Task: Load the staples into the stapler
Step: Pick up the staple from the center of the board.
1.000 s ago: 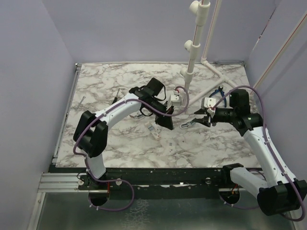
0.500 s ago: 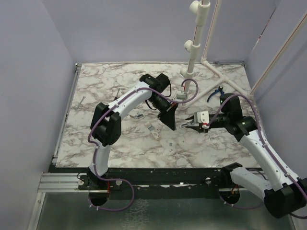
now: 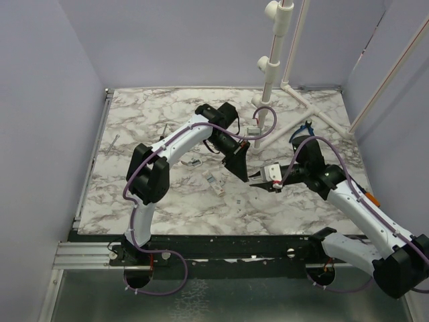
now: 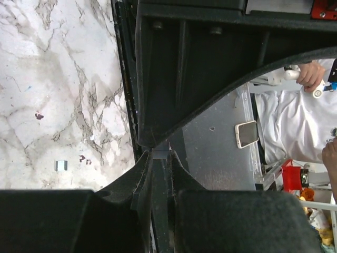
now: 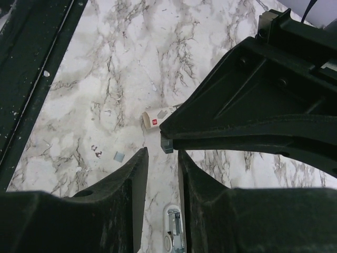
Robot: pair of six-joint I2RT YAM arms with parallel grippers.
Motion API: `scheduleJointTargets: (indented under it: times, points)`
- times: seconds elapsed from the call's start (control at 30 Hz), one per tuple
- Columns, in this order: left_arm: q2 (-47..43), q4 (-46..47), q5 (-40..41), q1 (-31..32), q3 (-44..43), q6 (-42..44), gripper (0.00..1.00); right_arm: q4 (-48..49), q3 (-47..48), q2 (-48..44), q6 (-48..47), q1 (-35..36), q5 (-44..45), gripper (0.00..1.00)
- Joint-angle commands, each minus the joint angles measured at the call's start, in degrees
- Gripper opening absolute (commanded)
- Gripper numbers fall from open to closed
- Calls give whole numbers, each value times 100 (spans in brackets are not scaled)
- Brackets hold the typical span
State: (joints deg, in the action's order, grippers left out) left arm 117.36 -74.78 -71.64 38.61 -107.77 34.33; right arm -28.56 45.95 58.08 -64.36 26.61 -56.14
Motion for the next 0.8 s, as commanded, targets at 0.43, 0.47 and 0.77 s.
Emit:
scheduleJointTargets:
  times: [0.43,0.47,0.77]
  points:
    - [-151,280,-338,-29,203,-207,9,258,-20,-25,22,178,298,27]
    - [-150,280,-340,-31,199,-207,9,247,-31,-33,2,178,292,27]
    - [-150,271,-404,-29,203,-190,9,242,-77,-18,-9,178,249,22]
